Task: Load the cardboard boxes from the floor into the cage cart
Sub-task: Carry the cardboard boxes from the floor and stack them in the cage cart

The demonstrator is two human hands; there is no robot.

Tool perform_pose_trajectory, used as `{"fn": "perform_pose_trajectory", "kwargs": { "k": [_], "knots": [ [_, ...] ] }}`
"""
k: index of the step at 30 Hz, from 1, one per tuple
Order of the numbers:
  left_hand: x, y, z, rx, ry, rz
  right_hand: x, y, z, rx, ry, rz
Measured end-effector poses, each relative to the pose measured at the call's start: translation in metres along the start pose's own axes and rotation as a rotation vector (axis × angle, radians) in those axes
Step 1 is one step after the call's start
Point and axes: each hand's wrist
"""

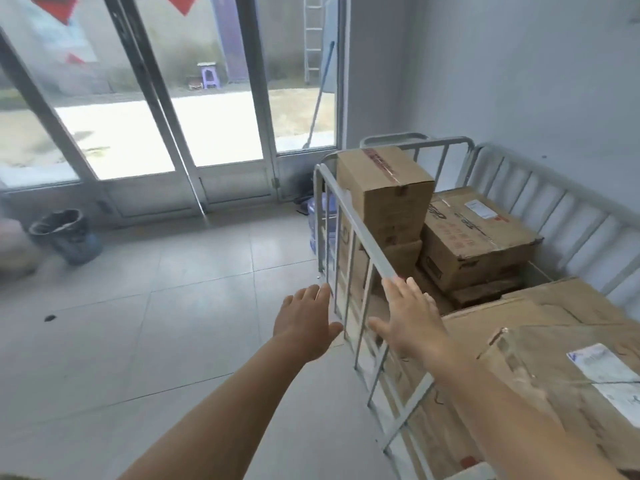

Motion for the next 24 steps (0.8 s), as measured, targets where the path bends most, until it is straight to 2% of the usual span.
{"fn": "perform_pose_trajectory", "kwargs": {
  "k": [11, 18, 24],
  "knots": [
    [-0.015, -0.266, -0.139, -0.528, -0.042, 0.078, 0.096, -0.128, -0.224, -0.438, -0.065, -0.103],
    [-0.002, -0.42, -0.184, -0.855, -0.075, 0.08, 0.152, -0.212, -0.332, -0.714, -0.151, -0.201],
    [0.019, -0.516, -0.213, -1.132, -0.196, 0.124, 0.197, -0.258, -0.41, -0.888, -0.224, -0.284]
  ]
}}
Point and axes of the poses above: each hand's wrist, its own y-axis towards the middle knuckle, its own x-axis out of the palm, z = x × y, and after that the axes turned 13 degrees about x, right-handed
